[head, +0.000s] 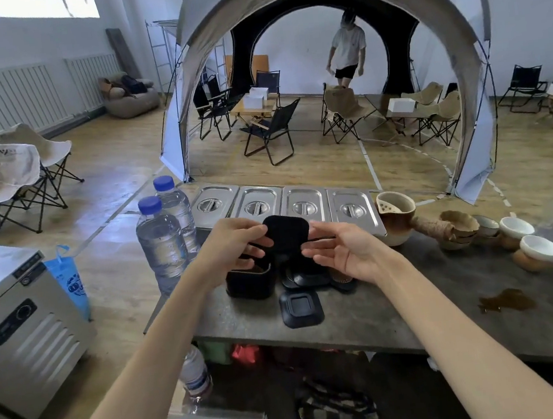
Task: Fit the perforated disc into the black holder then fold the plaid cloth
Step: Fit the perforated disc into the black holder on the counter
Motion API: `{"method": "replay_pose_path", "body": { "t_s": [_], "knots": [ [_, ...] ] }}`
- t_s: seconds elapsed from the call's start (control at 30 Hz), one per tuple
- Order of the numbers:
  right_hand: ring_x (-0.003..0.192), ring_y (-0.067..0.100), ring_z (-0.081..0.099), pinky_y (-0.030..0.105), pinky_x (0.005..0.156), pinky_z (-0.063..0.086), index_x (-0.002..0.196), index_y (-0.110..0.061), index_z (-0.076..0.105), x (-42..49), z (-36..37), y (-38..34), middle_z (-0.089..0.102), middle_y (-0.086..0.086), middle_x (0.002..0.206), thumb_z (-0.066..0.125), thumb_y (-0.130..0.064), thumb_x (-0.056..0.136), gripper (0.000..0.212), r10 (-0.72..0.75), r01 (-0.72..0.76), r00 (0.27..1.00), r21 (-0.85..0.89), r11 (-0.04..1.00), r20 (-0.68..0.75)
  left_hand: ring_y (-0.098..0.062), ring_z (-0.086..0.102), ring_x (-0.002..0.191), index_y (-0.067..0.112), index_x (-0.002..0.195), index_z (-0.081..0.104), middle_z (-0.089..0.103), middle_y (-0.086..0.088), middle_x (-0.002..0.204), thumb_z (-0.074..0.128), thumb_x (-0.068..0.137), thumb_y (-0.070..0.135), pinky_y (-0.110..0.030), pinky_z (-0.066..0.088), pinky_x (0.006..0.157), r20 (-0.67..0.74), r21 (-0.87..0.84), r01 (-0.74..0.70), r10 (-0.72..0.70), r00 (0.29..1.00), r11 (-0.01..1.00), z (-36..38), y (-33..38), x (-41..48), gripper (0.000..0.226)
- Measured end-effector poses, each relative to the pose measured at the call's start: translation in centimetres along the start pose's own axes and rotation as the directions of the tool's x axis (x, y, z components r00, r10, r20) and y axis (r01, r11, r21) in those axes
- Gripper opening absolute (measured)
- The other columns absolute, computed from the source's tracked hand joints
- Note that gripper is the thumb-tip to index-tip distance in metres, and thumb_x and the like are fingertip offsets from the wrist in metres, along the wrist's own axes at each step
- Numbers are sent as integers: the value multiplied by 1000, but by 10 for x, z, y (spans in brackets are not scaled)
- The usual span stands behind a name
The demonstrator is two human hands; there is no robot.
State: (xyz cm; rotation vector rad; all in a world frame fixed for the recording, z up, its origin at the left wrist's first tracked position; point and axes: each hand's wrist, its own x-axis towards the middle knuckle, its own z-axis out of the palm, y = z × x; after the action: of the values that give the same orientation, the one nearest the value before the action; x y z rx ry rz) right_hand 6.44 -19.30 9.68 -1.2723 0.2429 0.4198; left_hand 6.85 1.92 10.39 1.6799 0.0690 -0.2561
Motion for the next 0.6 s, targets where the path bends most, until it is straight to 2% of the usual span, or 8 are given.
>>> {"method": "replay_pose_path", "body": {
  "t_s": [0.13,0.3,0.47,0.53,0.6],
  "knots": [
    [67,21,72,23,55,58,93,2,69,10,18,2,72,16,78,64,-7,87,12,-29,28,1000,54,998,11,-13,58,53,6,91,67,73,-12,83,55,96,26,-19,44,40,-14,-99,76,-78,997,992,-15,3,-2,24],
    [61,19,71,22,55,58,88,4,68,21,41,9,71,14,76,63,10,81,10,-59,59,998,-4,998,-25,-13,55,55,6,92,65,62,-9,74,58,91,6,-19,42,37,-106,-8,58,-59,993,998,-25,-11,6,7],
    [55,19,68,23,52,58,88,1,61,33,55,20,69,14,72,67,13,77,18,-80,75,989,-43,996,-123,-12,46,45,5,92,64,53,-5,58,62,85,1,-17,34,35,-239,108,33,-6,971,994,-28,-25,19,8],
    [57,19,67,23,54,59,88,1,63,39,57,26,67,13,72,67,12,77,16,-87,78,981,-56,995,-175,-15,53,52,7,92,71,58,-6,61,67,82,6,-20,41,43,-291,223,23,44,956,975,-27,-31,24,11],
    [59,20,64,21,52,58,88,1,64,45,57,33,66,12,71,68,11,77,15,-90,75,971,-74,994,-221,-21,63,69,11,91,76,67,-7,72,69,79,14,-26,50,61,-332,344,20,102,938,939,-25,-38,30,14]
  ]
}}
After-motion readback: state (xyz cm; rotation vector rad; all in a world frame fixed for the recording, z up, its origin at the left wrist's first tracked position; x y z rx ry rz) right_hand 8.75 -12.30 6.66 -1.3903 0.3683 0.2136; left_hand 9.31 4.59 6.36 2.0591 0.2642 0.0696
